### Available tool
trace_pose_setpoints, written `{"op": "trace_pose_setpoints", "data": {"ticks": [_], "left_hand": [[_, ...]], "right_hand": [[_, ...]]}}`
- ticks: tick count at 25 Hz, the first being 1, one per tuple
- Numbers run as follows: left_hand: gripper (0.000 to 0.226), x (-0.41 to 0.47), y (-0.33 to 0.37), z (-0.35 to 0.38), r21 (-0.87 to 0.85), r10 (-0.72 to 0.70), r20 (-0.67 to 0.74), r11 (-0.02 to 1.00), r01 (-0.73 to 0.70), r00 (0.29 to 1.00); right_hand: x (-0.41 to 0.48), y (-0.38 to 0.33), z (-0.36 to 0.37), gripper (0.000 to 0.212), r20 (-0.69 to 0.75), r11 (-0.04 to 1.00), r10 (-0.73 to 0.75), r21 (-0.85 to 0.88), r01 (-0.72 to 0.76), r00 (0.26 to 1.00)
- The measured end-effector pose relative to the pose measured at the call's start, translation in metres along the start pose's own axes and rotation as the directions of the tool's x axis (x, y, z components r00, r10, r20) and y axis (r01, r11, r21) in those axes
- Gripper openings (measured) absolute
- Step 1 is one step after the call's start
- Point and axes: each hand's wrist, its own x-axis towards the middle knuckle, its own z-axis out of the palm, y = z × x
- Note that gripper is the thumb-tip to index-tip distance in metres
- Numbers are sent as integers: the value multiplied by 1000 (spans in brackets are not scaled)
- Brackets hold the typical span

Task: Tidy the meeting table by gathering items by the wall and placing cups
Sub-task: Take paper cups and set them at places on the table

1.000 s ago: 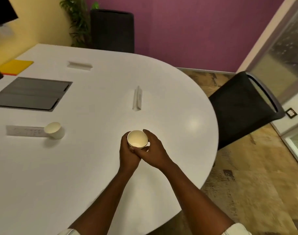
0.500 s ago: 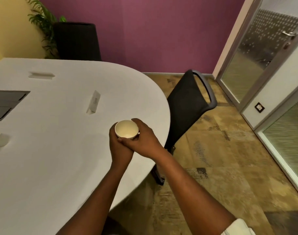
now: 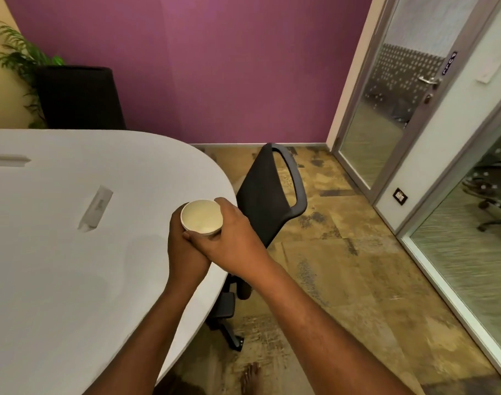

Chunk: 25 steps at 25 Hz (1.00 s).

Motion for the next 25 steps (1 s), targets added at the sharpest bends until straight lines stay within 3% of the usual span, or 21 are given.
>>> {"op": "trace_pose_setpoints", "data": {"ticks": [8, 17, 25], "left_hand": [[49, 104, 4, 121, 56, 18, -47, 998, -15, 999], [54, 190, 8, 238, 162, 43, -104, 987, -26, 994], [47, 234, 21, 370, 171, 90, -354, 985, -30, 931]], "right_hand": [[127, 67, -85, 80, 79, 997, -29, -63, 34, 996], [245, 145, -156, 85, 135, 995, -98, 22, 96, 986], [340, 217, -247, 93, 329, 962, -275, 94, 258, 903]]}}
